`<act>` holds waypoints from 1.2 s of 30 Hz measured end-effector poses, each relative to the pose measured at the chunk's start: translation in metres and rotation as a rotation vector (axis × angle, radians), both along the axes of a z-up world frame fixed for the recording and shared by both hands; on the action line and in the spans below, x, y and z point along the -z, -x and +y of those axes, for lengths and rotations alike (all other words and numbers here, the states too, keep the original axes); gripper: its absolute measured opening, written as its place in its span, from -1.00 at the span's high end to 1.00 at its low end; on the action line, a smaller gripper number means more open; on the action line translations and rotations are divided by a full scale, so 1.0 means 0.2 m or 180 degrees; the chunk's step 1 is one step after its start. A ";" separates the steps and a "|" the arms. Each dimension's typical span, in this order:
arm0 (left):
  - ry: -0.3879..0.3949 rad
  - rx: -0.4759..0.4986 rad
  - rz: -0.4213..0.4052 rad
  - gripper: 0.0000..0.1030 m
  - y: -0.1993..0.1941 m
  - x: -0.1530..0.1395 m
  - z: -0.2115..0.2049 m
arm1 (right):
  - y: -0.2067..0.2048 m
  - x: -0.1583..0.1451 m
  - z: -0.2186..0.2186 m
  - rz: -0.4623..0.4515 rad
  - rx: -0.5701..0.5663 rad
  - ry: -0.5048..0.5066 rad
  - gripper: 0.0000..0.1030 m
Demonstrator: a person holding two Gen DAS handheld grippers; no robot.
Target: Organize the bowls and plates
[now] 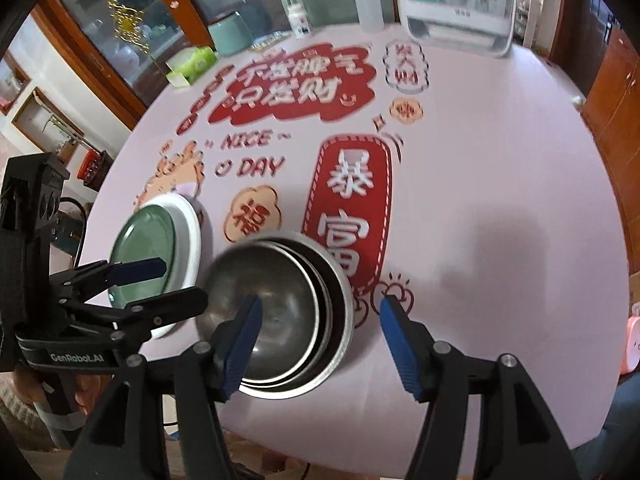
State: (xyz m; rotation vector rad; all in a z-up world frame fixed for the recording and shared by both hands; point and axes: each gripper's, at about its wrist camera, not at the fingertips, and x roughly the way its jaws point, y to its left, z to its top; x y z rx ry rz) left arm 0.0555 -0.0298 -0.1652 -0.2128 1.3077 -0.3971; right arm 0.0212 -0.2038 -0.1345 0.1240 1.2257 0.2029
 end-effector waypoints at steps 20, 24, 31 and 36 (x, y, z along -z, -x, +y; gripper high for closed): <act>0.0328 -0.0048 0.0621 -0.35 0.01 0.26 -0.04 | -0.04 0.27 -0.06 0.0587 0.0037 -0.0310 -0.19; 0.0356 -0.0078 0.0694 -0.22 0.02 0.29 -0.03 | -0.04 0.28 -0.05 0.0633 0.0006 -0.0325 -0.16; 0.0410 -0.0176 0.0881 0.13 0.02 0.34 0.00 | -0.06 0.31 -0.03 0.0721 -0.0061 -0.0384 0.25; 0.0443 -0.0192 0.0958 0.19 0.03 0.38 -0.01 | -0.06 0.30 -0.02 0.0730 -0.0069 -0.0334 0.35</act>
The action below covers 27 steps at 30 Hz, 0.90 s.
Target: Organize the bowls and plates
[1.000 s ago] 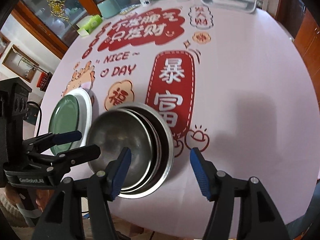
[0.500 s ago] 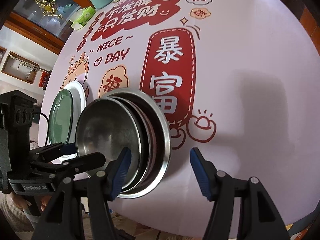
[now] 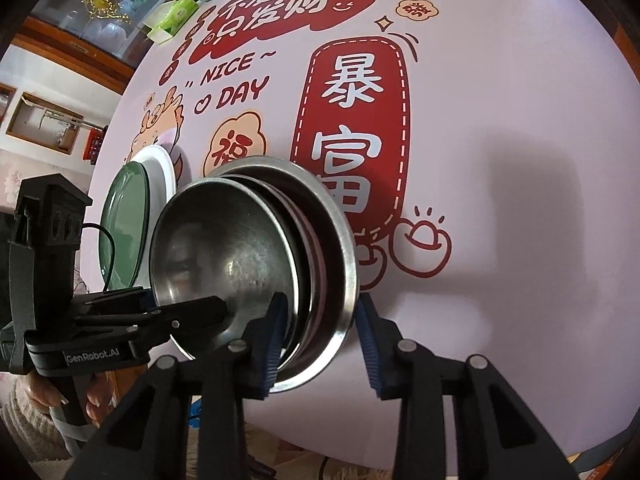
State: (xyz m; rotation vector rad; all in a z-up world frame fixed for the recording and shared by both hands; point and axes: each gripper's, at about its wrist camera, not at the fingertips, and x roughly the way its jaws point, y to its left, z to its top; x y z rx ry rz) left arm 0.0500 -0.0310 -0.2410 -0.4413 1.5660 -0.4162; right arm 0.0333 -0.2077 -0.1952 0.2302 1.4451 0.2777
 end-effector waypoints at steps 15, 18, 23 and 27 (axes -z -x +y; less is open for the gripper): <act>-0.0076 -0.0054 -0.0007 0.21 0.01 -0.05 -0.01 | 0.01 -0.04 -0.02 0.0095 0.0011 -0.0053 0.40; -0.0071 -0.0091 -0.0062 0.21 0.01 -0.09 -0.01 | 0.00 -0.08 -0.01 0.0051 -0.0022 -0.0043 0.40; -0.0099 -0.0188 -0.0232 0.21 0.00 -0.21 0.02 | -0.03 -0.19 0.01 -0.0093 -0.0110 -0.0085 0.40; -0.0149 -0.0327 -0.0432 0.21 0.01 -0.34 0.08 | -0.05 -0.29 0.07 -0.0216 -0.0216 -0.0129 0.40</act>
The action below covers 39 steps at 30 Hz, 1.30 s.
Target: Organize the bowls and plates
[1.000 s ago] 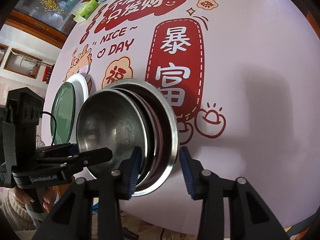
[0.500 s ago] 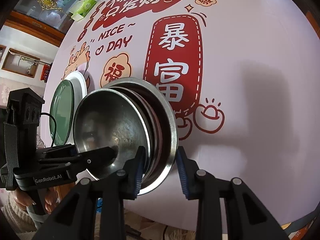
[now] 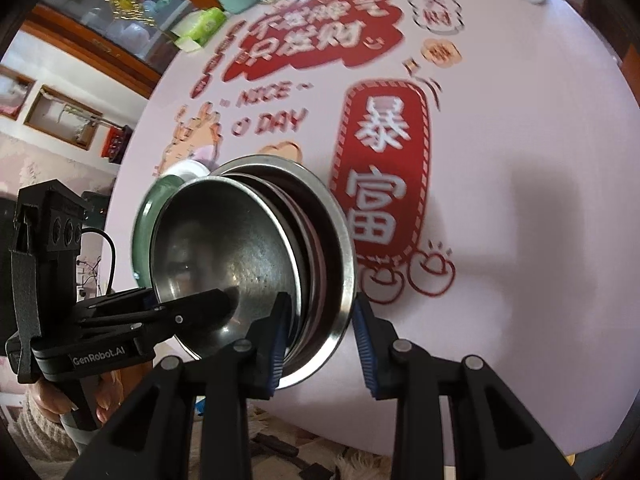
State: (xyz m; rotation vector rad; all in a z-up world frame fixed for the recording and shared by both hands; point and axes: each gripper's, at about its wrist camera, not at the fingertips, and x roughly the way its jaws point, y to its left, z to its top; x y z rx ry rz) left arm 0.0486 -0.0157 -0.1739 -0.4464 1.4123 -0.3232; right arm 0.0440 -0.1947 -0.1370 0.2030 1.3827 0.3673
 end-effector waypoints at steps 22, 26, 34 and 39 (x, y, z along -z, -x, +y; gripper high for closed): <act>-0.0324 0.0188 -0.0484 0.20 0.04 -0.18 0.89 | -0.02 -0.10 0.84 -0.0205 0.0029 -0.0150 0.40; -0.0328 0.0370 -0.0387 0.20 0.02 -0.05 1.01 | 0.01 0.04 0.96 -0.0071 0.0208 -0.0109 0.40; -0.0227 0.0635 -0.0162 0.20 -0.02 0.16 1.11 | 0.03 0.20 1.06 0.0181 0.0470 -0.0033 0.40; -0.0186 0.0665 -0.0178 0.20 -0.03 0.18 1.10 | 0.02 0.21 1.06 0.0166 0.0547 0.0011 0.40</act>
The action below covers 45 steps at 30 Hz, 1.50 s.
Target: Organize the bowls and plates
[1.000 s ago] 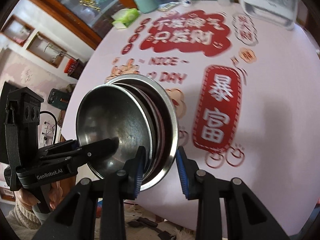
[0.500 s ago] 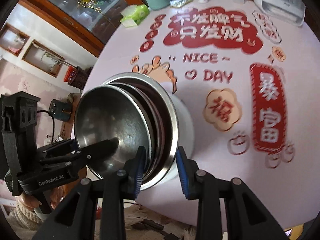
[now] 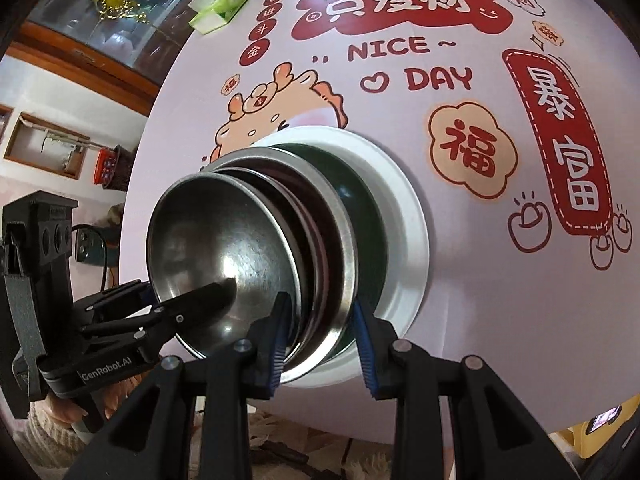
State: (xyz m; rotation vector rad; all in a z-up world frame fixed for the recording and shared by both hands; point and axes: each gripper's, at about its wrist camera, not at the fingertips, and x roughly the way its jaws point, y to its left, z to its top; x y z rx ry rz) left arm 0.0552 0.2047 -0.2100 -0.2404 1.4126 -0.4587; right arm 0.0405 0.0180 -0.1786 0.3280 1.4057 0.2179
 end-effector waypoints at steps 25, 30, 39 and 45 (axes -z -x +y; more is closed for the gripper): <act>-0.0341 -0.0179 -0.0580 -0.61 0.04 -0.28 0.02 | 0.02 -0.15 0.01 -0.0336 -0.0187 0.0158 0.18; -0.0489 -0.0214 -0.0755 -0.77 0.07 -0.37 0.00 | 0.04 -0.19 0.01 -0.0432 -0.0155 0.0150 0.18; -0.0454 -0.0201 -0.1050 -0.98 0.12 -0.58 -0.09 | 0.13 -0.38 -0.04 -0.0732 -0.0042 0.0295 0.18; -0.0532 -0.0048 -0.1288 -0.98 0.19 -0.74 -0.28 | 0.22 -0.53 -0.18 -0.0998 0.0074 0.0448 0.18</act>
